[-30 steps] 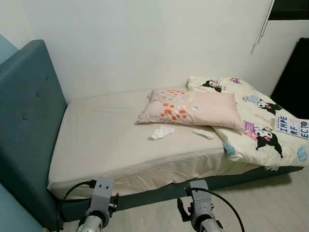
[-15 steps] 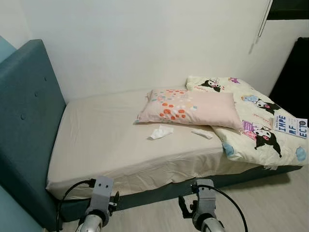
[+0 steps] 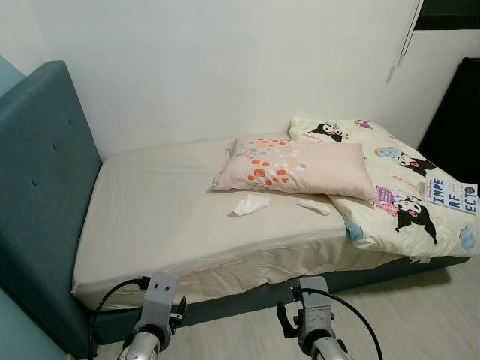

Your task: Clean up the room

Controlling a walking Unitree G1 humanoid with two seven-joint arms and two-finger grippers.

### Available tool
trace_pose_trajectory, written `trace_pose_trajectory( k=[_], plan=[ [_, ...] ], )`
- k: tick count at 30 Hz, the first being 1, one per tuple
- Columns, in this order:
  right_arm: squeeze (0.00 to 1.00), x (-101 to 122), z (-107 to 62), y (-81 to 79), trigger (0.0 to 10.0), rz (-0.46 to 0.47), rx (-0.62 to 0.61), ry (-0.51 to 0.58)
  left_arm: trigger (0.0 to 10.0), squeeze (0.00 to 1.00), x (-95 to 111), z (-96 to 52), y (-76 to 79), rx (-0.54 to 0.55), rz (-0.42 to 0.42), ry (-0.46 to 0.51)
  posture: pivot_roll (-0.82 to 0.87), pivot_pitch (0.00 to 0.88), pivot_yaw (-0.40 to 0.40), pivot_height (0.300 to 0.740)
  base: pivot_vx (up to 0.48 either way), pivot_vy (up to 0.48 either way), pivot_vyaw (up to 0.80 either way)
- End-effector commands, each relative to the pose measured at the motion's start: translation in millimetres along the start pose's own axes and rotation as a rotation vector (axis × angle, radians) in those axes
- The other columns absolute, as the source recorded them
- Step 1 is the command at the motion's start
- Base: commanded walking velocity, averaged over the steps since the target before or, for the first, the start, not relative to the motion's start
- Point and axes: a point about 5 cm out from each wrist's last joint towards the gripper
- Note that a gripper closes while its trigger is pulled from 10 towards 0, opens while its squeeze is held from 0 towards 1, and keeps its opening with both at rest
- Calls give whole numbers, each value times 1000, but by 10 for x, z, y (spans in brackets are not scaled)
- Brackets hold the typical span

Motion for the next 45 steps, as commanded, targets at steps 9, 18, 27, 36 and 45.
trace_pose_trajectory(
  k=[9, 18, 27, 36, 45],
  plan=[
    [0, -36, -19, -18, 10000, 8, -10, -4, 10000, 0, -39, -26, 10, -3, -7, -18, -35, 29, -18, 740, 0, 0, 0],
    [0, -68, -29, 58, 10000, 30, -75, -23, 10000, 0, 14, 5, 16, -3, -15, -5, -33, 26, -18, 740, 0, 0, 0],
    [0, -97, -31, 73, 10000, 37, -69, -52, 10000, 0, 7, 1, 15, -10, -7, -13, -34, 26, -20, 740, 0, 0, 0],
    [0, -118, -27, 46, 10000, 23, -66, -68, 10000, 0, 19, 23, 21, -20, -1, -17, -34, 25, -17, 740, 0, 0, 0],
    [0, -131, -32, 62, 10000, 11, -78, -76, 10000, 0, -1, 13, 27, -21, 1, -26, -34, 26, -18, 740, 0, 0, 0]
  ],
)
Point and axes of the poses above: a point about 5 cm out from each wrist's last joint towards the gripper, its own z axis pointing out of the wrist towards the gripper, its own x axis along the axis of the wrist's last joint, y = z × x, and after that the axes turned 8 degrees about z, right-handed
